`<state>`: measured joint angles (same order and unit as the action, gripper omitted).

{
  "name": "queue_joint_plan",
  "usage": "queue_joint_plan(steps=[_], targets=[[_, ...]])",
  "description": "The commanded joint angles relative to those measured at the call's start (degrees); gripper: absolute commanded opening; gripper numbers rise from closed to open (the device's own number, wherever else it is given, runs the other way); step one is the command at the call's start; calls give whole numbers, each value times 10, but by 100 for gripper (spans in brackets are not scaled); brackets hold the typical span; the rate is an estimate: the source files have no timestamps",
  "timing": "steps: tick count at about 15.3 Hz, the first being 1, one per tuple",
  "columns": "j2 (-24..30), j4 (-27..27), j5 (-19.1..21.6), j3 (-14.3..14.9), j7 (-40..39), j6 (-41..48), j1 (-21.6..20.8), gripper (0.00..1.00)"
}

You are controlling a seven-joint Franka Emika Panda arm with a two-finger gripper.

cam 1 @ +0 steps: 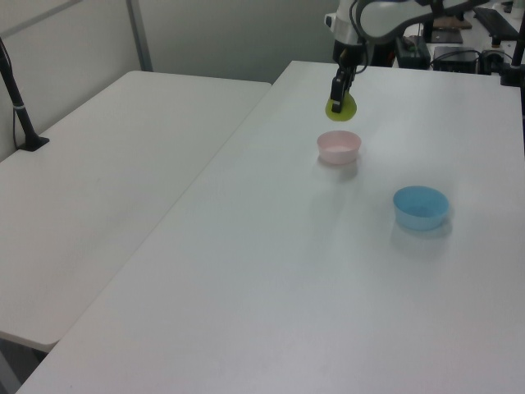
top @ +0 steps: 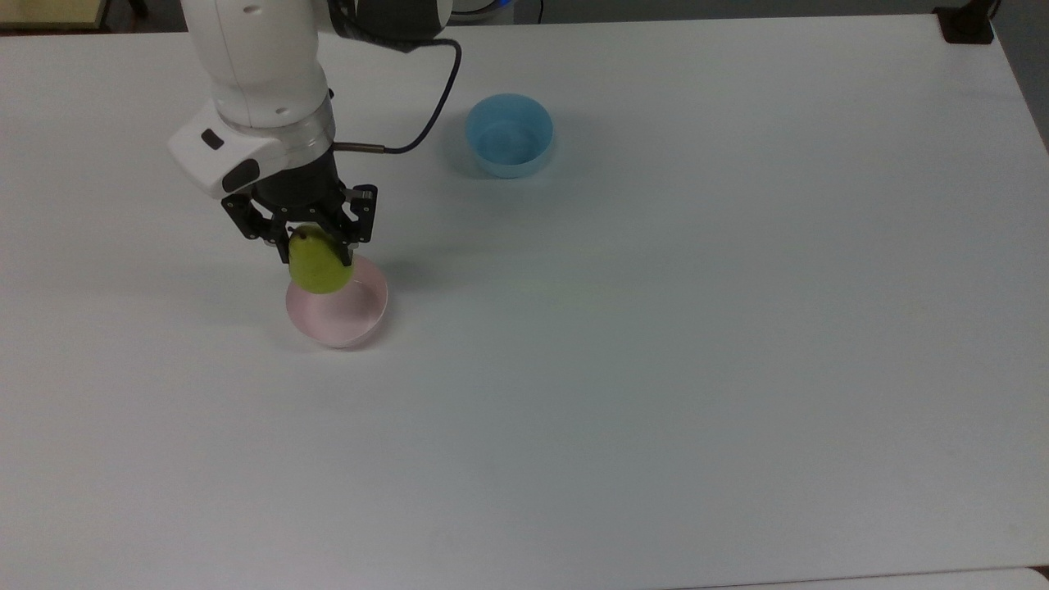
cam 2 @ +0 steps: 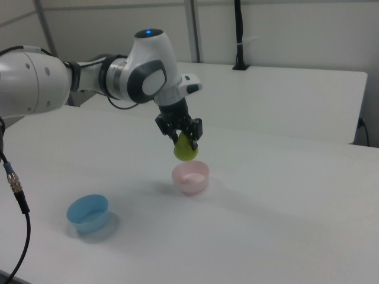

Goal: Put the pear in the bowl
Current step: 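Lift the pear and carry it over the pink bowl, then lower the pear into the pink bowl and open the gripper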

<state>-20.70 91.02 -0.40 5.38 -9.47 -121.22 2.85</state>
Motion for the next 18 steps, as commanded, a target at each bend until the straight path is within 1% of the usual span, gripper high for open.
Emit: queue_joint_plan(steps=[1,7,14,15,16,18], targets=[[4,45,-9,3,-7,-43,0,0],[-31,43,-15,3,-2,-67,-1,0],[-51,43,-14,2,-6,-67,-1,0],[-55,42,-14,2,-5,-67,-1,7],[-56,42,-14,2,-5,-67,0,31],[-56,43,-14,3,-6,-67,1,72]])
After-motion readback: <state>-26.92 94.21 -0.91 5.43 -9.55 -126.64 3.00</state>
